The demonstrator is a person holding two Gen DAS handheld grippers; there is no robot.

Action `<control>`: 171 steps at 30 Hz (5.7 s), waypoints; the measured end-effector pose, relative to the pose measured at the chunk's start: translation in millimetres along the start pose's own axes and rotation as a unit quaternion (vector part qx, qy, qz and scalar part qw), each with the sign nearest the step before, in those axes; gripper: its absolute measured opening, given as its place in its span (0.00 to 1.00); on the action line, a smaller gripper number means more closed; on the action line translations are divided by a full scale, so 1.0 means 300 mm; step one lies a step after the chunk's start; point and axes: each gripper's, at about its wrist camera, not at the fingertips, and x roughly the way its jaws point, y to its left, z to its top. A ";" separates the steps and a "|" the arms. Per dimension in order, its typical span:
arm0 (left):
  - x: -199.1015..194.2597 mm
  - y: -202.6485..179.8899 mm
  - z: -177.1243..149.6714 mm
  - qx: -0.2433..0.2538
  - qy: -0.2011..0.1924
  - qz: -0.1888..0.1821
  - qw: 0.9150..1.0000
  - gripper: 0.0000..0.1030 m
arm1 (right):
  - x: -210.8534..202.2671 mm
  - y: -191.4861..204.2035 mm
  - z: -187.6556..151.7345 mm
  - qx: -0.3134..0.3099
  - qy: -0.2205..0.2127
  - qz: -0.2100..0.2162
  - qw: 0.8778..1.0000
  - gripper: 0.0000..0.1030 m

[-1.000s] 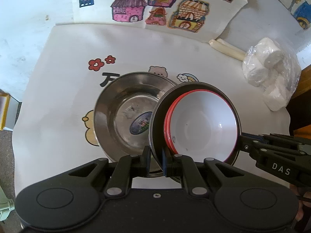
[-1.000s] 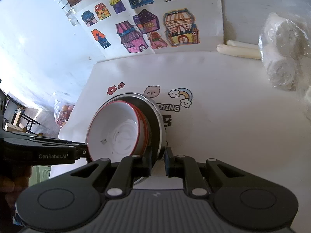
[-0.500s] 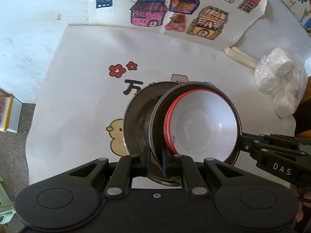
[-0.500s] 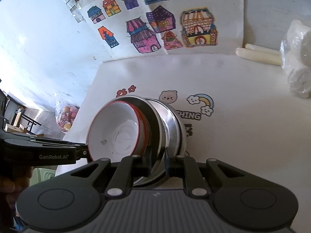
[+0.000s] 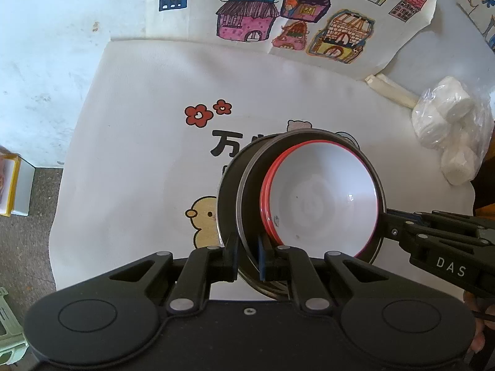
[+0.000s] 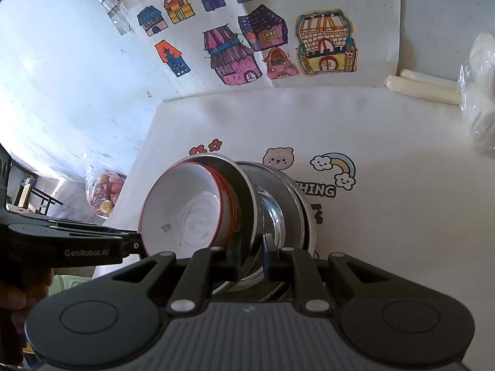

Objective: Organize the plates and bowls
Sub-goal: 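Lift the steel bowl with nested white bowls over the steel plate stack, then lower the steel bowl onto the steel plate stack with both grippers, then open both grippers to release the steel bowl on the plates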

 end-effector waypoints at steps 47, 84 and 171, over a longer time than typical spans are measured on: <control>0.060 -0.018 0.052 0.028 0.034 0.018 0.999 0.12 | 0.053 -0.020 0.019 0.037 0.016 -0.010 0.999 0.15; 0.084 -0.060 0.061 0.046 0.047 0.032 0.997 0.13 | 0.050 -0.044 0.017 0.055 0.029 -0.020 0.998 0.14; -0.023 0.005 0.057 0.023 -0.047 0.104 0.993 0.92 | -0.128 -0.011 -0.005 0.061 -0.041 -0.080 0.994 0.84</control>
